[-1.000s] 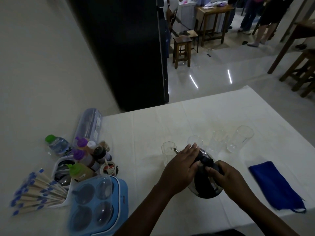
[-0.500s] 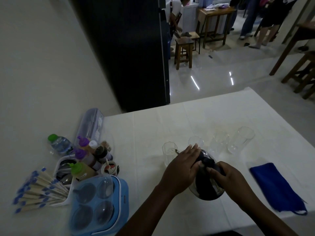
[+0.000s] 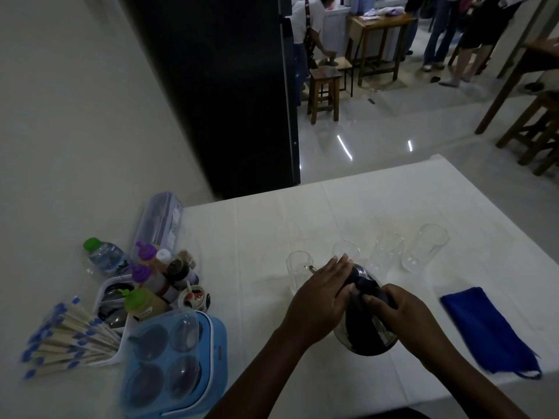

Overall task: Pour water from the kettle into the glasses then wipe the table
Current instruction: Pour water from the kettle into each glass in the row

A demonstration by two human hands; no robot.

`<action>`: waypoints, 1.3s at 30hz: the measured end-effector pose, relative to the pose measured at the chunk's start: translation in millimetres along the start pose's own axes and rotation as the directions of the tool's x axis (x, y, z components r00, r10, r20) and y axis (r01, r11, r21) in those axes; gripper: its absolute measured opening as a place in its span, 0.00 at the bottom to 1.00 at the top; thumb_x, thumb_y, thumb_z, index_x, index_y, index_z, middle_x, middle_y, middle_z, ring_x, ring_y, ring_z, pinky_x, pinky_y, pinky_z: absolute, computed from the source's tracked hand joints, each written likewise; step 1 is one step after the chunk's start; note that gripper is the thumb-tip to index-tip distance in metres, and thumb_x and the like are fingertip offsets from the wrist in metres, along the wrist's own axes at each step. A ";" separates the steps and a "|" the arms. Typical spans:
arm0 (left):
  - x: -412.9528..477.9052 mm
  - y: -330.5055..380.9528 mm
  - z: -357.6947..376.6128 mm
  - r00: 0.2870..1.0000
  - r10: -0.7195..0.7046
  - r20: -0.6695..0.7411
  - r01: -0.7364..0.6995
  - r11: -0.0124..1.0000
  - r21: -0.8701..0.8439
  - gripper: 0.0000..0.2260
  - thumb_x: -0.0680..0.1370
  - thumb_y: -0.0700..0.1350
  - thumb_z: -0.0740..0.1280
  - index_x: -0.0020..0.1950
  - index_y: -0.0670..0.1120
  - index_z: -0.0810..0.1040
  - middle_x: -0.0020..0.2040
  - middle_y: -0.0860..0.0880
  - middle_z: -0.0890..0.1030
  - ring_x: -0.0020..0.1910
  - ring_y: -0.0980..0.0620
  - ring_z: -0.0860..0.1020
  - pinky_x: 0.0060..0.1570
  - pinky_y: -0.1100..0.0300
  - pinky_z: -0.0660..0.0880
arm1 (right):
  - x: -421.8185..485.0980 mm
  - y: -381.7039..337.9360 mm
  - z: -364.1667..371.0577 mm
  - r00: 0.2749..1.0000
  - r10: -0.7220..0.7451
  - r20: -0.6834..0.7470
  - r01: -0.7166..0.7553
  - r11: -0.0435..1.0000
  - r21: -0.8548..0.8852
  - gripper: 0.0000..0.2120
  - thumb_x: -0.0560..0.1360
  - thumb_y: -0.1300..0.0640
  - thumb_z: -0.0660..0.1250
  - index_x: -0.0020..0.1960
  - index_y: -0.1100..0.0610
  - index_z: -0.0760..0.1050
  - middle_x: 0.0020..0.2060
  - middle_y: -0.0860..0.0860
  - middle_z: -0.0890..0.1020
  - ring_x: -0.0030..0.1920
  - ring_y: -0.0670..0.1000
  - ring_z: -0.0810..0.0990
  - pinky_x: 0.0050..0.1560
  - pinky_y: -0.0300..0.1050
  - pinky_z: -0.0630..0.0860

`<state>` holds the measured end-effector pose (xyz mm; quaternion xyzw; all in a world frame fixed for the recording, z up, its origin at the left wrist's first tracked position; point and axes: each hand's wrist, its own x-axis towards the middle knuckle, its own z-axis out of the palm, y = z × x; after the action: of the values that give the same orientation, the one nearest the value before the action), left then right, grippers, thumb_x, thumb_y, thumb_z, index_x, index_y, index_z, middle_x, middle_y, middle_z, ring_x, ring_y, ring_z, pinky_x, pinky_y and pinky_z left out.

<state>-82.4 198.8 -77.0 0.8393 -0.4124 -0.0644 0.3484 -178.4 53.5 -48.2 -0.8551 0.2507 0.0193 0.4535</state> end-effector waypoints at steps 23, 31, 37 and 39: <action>0.3 5.8 -2.4 0.998 -0.059 0.003 0.059 0.996 -0.065 0.27 0.79 0.60 0.47 0.75 0.49 0.61 0.75 0.54 0.61 0.73 0.64 0.53 0.70 0.68 0.52 | -0.9 -8.2 -6.2 1.000 0.011 0.016 -0.011 1.000 -0.004 0.08 0.75 0.51 0.65 0.42 0.55 0.76 0.37 0.54 0.82 0.39 0.53 0.80 0.42 0.50 0.78; 0.1 7.8 -3.0 0.998 -0.064 -0.011 0.063 0.994 -0.088 0.22 0.82 0.54 0.52 0.75 0.48 0.62 0.75 0.54 0.62 0.73 0.63 0.54 0.70 0.66 0.54 | -0.6 -9.8 -7.8 1.000 0.016 0.023 -0.016 1.000 -0.016 0.08 0.75 0.51 0.65 0.43 0.56 0.76 0.36 0.54 0.81 0.39 0.53 0.80 0.41 0.48 0.77; 0.8 8.9 -2.9 0.998 -0.051 -0.021 0.049 0.995 -0.086 0.23 0.82 0.56 0.50 0.75 0.48 0.62 0.75 0.53 0.62 0.74 0.62 0.55 0.71 0.65 0.55 | -1.5 -10.7 -10.2 1.000 0.013 0.023 -0.012 1.000 -0.020 0.07 0.75 0.51 0.65 0.40 0.53 0.75 0.36 0.53 0.81 0.38 0.53 0.79 0.40 0.47 0.76; 1.0 9.3 -2.8 0.998 -0.050 -0.027 0.048 0.995 -0.088 0.26 0.81 0.58 0.48 0.75 0.48 0.62 0.75 0.53 0.62 0.73 0.63 0.54 0.70 0.67 0.54 | -1.3 -11.6 -11.0 1.000 0.011 0.026 -0.010 1.000 -0.027 0.08 0.75 0.52 0.65 0.40 0.54 0.75 0.36 0.54 0.81 0.38 0.53 0.79 0.41 0.48 0.76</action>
<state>-86.7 195.7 -68.8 0.8339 -0.3835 -0.0789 0.3891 -176.5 50.8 -32.5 -0.8594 0.2490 0.0360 0.4451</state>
